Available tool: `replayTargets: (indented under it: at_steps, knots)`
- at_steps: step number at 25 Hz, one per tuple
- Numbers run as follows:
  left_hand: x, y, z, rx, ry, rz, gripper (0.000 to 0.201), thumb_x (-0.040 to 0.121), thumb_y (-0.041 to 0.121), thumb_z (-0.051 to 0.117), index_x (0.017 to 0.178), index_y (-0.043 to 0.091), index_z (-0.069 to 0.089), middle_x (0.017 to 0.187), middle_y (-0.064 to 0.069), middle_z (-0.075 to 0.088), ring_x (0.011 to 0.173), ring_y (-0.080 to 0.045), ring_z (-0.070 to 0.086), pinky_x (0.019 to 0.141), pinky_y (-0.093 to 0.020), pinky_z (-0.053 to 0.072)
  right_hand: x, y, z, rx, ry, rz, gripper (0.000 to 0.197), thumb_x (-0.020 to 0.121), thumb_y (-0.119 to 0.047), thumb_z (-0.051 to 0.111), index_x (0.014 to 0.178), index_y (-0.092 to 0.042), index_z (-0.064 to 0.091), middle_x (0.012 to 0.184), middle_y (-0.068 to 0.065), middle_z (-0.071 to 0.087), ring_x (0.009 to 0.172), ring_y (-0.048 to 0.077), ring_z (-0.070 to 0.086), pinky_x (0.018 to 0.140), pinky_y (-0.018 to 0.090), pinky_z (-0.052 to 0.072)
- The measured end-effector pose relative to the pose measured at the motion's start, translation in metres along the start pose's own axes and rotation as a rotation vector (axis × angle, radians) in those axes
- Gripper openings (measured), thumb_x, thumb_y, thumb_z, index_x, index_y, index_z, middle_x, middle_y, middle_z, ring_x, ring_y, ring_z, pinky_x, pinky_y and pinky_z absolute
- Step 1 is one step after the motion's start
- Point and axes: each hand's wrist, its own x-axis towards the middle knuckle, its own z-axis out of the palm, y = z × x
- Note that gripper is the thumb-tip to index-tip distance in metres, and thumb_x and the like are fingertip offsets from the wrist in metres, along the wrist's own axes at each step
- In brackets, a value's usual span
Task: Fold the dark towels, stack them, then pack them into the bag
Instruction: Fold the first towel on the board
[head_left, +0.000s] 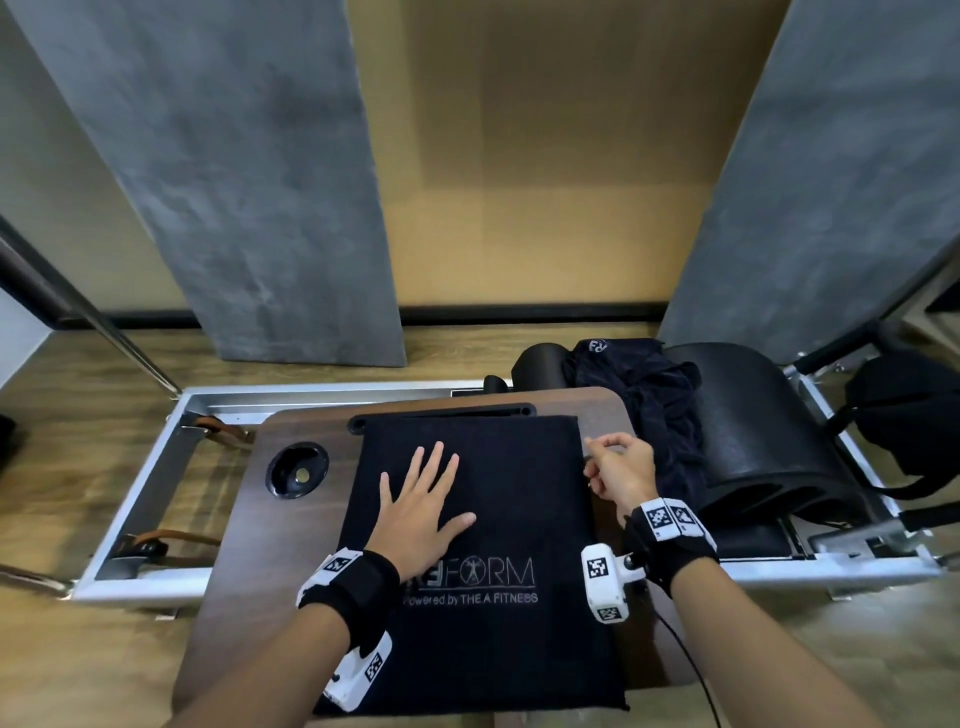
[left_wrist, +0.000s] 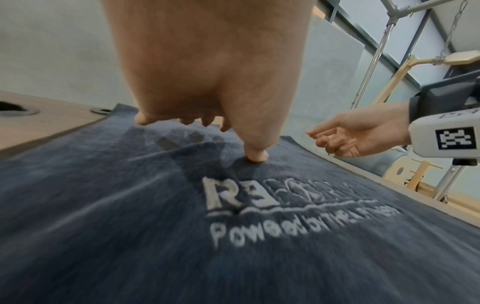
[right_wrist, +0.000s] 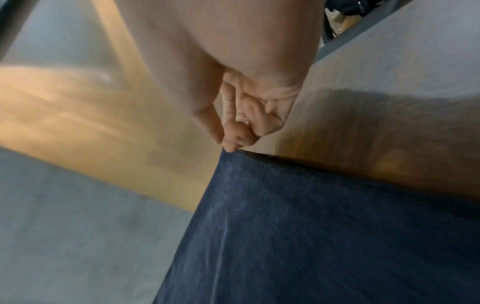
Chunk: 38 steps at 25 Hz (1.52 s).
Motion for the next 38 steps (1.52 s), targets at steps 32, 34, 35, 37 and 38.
replayTargets:
  at_steps: [32,34,35,37,38]
  knots:
    - [-0.183,-0.069,0.015,-0.775,0.447,0.021,0.033,0.09,0.055,0.078,0.086,0.023,0.081,0.092,0.01,0.08,0.1,-0.005,0.068,0.088,-0.032,0.05,-0.183,0.066,-0.084,-0.514,-0.469,-0.505,0.005,0.093,-0.02,0.078,0.088,-0.019,0.079,0.088,-0.004,0.079,0.091,0.009,0.073,0.085,0.03,0.056]
    - [-0.164,-0.066,-0.006,-0.903,0.504,0.04,0.041,0.084,0.056,0.084,0.081,0.016,0.077,0.075,0.001,0.075,0.074,-0.006,0.066,0.068,-0.031,0.051,-0.168,0.046,-0.084,-0.385,-0.44,-0.467,0.007,0.09,-0.02,0.081,0.085,-0.015,0.082,0.087,0.001,0.08,0.089,0.015,0.076,0.081,0.032,0.06]
    - [-0.154,-0.063,-0.017,-0.95,0.529,0.036,0.038,0.082,0.051,0.087,0.081,0.014,0.078,0.075,-0.001,0.076,0.072,-0.006,0.068,0.064,-0.029,0.053,-0.16,0.038,-0.083,-0.328,-0.42,-0.45,0.008,0.088,-0.019,0.082,0.085,-0.012,0.082,0.087,0.003,0.08,0.088,0.017,0.077,0.079,0.031,0.061]
    - [-0.13,-0.058,-0.035,-0.996,0.555,0.015,0.026,0.082,0.038,0.09,0.084,0.014,0.08,0.081,-0.002,0.08,0.078,-0.01,0.075,0.065,-0.026,0.057,-0.14,0.024,-0.081,-0.234,-0.367,-0.415,0.007,0.088,-0.016,0.082,0.088,-0.009,0.082,0.088,0.007,0.08,0.087,0.02,0.077,0.073,0.03,0.06]
    - [-0.114,-0.056,-0.042,-0.996,0.56,-0.005,0.019,0.084,0.032,0.089,0.086,0.015,0.081,0.084,-0.001,0.081,0.081,-0.012,0.076,0.067,-0.025,0.058,-0.127,0.017,-0.079,-0.199,-0.341,-0.395,0.005,0.089,-0.014,0.081,0.09,-0.009,0.081,0.089,0.01,0.08,0.087,0.021,0.076,0.071,0.031,0.06]
